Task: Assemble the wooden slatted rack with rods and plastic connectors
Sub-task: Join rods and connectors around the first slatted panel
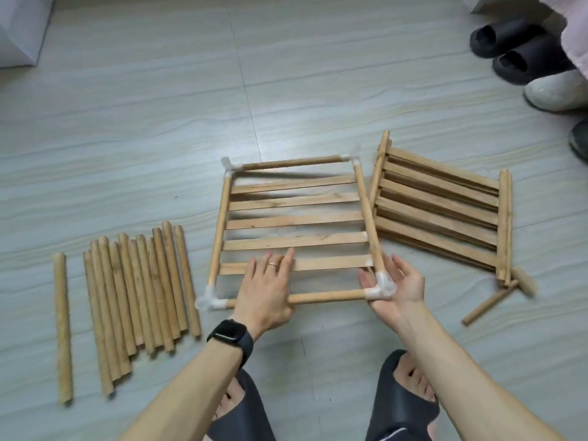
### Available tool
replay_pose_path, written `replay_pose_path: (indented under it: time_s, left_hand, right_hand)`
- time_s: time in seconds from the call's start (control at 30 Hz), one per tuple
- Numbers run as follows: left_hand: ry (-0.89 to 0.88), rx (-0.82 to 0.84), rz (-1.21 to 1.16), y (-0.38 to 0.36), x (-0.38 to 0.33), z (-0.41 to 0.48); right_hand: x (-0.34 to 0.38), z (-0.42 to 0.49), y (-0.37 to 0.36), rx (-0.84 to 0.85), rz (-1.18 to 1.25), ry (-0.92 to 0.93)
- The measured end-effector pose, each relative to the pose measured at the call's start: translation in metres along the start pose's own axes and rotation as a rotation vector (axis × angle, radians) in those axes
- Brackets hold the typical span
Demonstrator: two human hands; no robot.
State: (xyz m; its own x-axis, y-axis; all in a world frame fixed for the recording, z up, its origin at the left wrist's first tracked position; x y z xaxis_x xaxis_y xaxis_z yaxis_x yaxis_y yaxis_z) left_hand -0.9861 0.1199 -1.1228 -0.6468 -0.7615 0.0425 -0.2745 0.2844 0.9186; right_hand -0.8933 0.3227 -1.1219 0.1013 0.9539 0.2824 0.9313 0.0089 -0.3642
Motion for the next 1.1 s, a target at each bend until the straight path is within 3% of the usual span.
replay_pose_path:
  time_s: [0.13,0.23,0.33,0.43,0.5,0.7,0.87,1.1]
  left_hand:
    - [0.001,0.027,0.096,-0.007,0.019,0.002]
    - [0.026,0.01,0.12,-0.016,0.03,-0.001]
    - [0.052,0.004,0.122,-0.023,0.033,-0.002]
    - [0.064,-0.019,0.103,-0.022,0.029,-0.003]
    - [0.054,-0.027,0.097,-0.02,0.027,-0.001]
    - [0.105,0.085,0.24,-0.03,0.069,-0.013]
    - [0.057,0.199,0.414,-0.038,0.105,-0.026]
    - [0.075,0.209,0.353,-0.042,0.091,-0.028]
  right_hand:
    - [0.005,0.023,0.021,-0.05,-0.343,0.058]
    - [0.038,0.012,0.008,0.002,-0.816,0.457]
    - [0.029,-0.024,-0.032,0.304,-1.478,0.892]
    - [-0.033,-0.017,-0.039,0.491,-2.296,0.801]
    - [-0.053,-0.005,-0.036,0.44,-2.567,0.735]
    - [-0.035,0.019,-0.047,0.418,-2.618,1.029]
    - [-0.032,0.028,-0.042,0.378,-2.662,0.91]
    - [-0.03,0.03,-0.044,0.508,-2.595,0.812]
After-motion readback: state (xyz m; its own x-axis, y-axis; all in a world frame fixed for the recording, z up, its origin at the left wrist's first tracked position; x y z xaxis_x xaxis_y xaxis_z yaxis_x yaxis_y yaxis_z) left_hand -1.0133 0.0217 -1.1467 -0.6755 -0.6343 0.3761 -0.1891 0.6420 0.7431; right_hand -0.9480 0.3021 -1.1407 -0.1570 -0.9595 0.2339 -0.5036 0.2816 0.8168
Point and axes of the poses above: each hand's wrist, its own z-axis towards the middle knuckle, its own y-axis out of the back of the hand, x = y × z, the point moved 7 cm from there along z, towards the middle knuckle, and after that the axes turned 15 degrees about z, right-handed, at the moved point
